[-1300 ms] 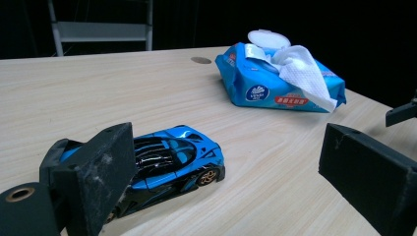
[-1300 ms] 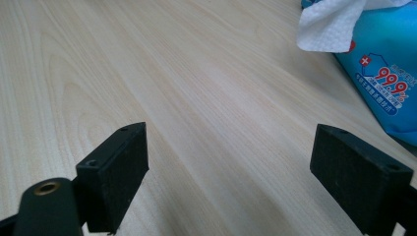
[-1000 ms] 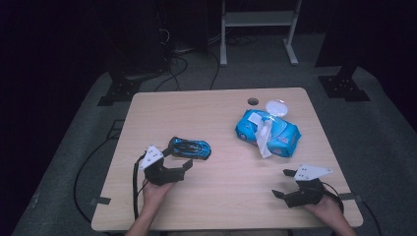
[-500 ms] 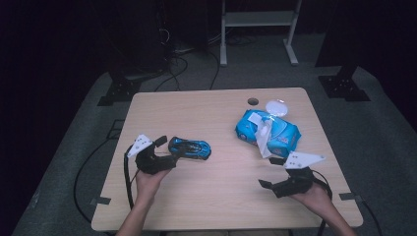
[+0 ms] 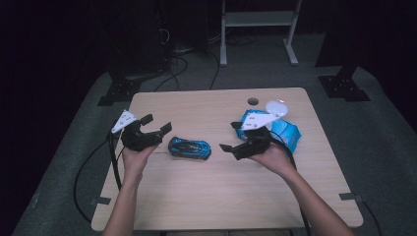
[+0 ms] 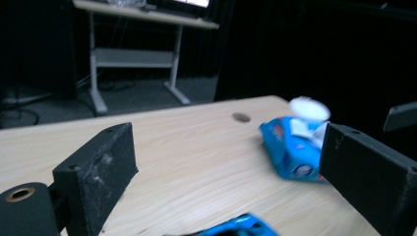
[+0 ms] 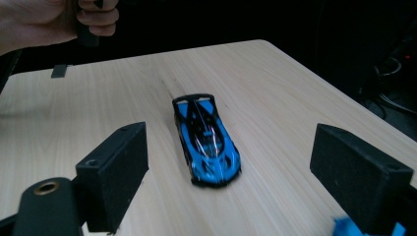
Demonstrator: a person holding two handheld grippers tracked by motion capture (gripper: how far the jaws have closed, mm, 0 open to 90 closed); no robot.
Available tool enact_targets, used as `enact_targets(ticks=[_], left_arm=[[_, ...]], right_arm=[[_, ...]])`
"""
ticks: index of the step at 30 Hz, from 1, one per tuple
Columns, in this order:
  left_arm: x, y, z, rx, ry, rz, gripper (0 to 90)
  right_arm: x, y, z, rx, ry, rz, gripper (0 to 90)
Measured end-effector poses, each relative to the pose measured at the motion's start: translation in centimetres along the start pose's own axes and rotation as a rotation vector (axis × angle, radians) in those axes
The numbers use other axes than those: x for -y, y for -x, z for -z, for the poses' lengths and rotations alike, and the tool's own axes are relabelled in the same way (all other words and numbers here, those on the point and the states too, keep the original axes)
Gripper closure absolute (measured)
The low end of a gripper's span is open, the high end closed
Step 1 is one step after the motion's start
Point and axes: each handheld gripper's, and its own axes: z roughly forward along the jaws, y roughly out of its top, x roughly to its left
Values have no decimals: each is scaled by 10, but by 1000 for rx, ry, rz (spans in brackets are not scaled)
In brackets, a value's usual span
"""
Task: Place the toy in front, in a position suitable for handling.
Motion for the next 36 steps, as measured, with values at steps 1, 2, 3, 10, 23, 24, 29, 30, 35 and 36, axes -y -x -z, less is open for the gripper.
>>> enact_targets(ticks=[1, 2, 3, 10, 23, 24, 29, 30, 35, 36], left_arm=[[7, -8, -1, -8, -17, 9, 65], [12, -12, -2, -15, -31, 10, 65], [15, -15, -3, -19, -39, 15, 65], [40, -33, -13, -23, -112, 62, 66], [67, -42, -36, 3, -289, 90, 281], [68, -43, -38, 0, -307, 92, 308], [73, -43, -41, 10, -354, 92, 402], [74, -44, -41, 11, -365, 96, 417], [78, -45, -42, 14, -371, 112, 456], [79, -45, -42, 12, -379, 126, 455]], right_arm=[[-1, 1, -10, -1, -8, 0, 138], [0, 2, -20, -7, -19, 0, 138], [2, 3, -29, -3, -32, 3, 138], [25, 12, -76, -26, -92, -65, 138], [53, 14, -118, -30, -180, -107, 138], [57, 14, -121, -35, -187, -120, 138], [64, 14, -127, -32, -209, -122, 138], [66, 14, -128, -33, -212, -124, 138], [70, 15, -133, -38, -216, -133, 136], [71, 16, -135, -47, -214, -136, 135]])
